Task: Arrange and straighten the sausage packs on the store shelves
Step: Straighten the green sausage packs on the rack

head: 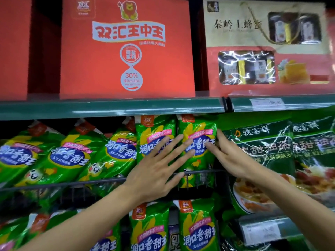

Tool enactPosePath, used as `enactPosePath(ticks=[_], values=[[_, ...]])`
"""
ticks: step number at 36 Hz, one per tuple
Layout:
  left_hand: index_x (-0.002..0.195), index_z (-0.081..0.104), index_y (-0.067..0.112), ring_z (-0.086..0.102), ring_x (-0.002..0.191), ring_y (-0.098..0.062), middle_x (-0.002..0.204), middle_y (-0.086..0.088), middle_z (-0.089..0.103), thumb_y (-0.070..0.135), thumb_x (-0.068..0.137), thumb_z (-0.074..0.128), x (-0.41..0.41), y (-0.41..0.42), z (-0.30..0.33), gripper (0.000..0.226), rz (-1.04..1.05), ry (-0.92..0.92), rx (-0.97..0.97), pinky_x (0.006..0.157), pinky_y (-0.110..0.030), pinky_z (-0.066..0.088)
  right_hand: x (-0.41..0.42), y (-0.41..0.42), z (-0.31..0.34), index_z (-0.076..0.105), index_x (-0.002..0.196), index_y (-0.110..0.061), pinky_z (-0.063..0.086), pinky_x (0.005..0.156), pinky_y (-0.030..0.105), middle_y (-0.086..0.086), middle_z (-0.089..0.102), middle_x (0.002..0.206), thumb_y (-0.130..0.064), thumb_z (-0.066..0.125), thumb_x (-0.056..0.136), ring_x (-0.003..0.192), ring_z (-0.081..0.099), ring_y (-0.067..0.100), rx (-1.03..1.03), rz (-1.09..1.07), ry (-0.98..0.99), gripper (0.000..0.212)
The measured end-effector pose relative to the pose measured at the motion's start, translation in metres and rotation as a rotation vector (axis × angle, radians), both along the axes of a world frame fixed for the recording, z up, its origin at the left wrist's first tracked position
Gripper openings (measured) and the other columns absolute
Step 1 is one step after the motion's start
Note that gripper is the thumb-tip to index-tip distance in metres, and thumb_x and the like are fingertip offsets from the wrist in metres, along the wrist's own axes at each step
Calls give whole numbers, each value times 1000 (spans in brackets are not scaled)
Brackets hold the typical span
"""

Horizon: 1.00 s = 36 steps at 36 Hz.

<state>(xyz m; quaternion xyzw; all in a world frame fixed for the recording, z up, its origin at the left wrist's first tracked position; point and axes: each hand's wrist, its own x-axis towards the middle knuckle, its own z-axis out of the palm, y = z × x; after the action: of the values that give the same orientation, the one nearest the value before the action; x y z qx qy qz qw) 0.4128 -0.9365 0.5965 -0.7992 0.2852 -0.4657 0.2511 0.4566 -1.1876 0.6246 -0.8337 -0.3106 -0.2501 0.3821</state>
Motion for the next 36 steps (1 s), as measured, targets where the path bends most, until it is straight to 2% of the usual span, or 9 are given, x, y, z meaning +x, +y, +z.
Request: enactPosePath(ticks=[3,8,12,14,20,24,28,32,36], values=[[164,7,20,-4,158,-23,172,-3,-3,45,110,30,1,0,1,64,-18,-10,-2,127,-50,13,9,0,-5,21,158,-22,36,118,44,-3,46,155,-85,42,83,140,46,10,112,61,-17,100],[164,8,20,-2,158,-22,172,-4,-2,45,109,31,1,0,0,64,-43,-18,-35,126,-51,16,17,8,-4,23,158,-18,27,123,45,2,34,162,-83,42,85,150,30,14,196,33,-28,99],[164,6,20,-3,158,-22,171,-5,-3,45,110,30,2,0,0,64,-52,-17,-56,126,-51,16,12,18,5,17,160,-9,16,115,18,4,24,164,-46,44,105,152,22,15,181,-53,-61,71],[164,7,20,-3,158,-22,171,-5,-4,45,110,29,3,-2,-1,63,-61,-15,-64,126,-50,16,22,16,5,18,159,-6,17,112,16,7,23,165,-36,43,107,151,21,15,166,-67,-66,65],[164,5,19,-5,158,-24,171,-9,-6,49,109,28,8,0,-1,66,-45,-42,-111,126,-50,18,29,29,18,39,152,-5,30,117,34,11,42,156,-43,43,105,145,38,24,145,-146,-149,60],[164,2,20,-7,158,-25,171,-10,-9,52,108,26,6,0,-1,68,-39,-46,-145,127,-49,17,26,36,36,61,125,-10,47,93,41,10,68,123,-35,43,108,116,63,30,99,-215,-228,35],[164,5,23,-7,158,-21,171,-6,-7,50,109,23,11,3,-2,64,-63,-12,-100,127,-48,14,22,28,30,55,130,-7,46,97,42,18,66,126,-38,40,108,119,60,37,29,-250,-162,41],[163,14,26,-4,158,-17,172,-2,-3,48,109,27,15,4,-2,60,-92,11,-45,126,-49,16,9,19,10,36,153,-8,38,115,42,18,53,147,-68,33,98,139,47,35,30,-252,-78,82],[163,16,25,-2,158,-18,172,-2,-1,48,108,28,16,4,-3,61,-107,19,-44,126,-50,18,1,16,12,43,146,-5,45,102,43,24,64,128,-40,40,107,121,59,39,9,-277,-90,52]])
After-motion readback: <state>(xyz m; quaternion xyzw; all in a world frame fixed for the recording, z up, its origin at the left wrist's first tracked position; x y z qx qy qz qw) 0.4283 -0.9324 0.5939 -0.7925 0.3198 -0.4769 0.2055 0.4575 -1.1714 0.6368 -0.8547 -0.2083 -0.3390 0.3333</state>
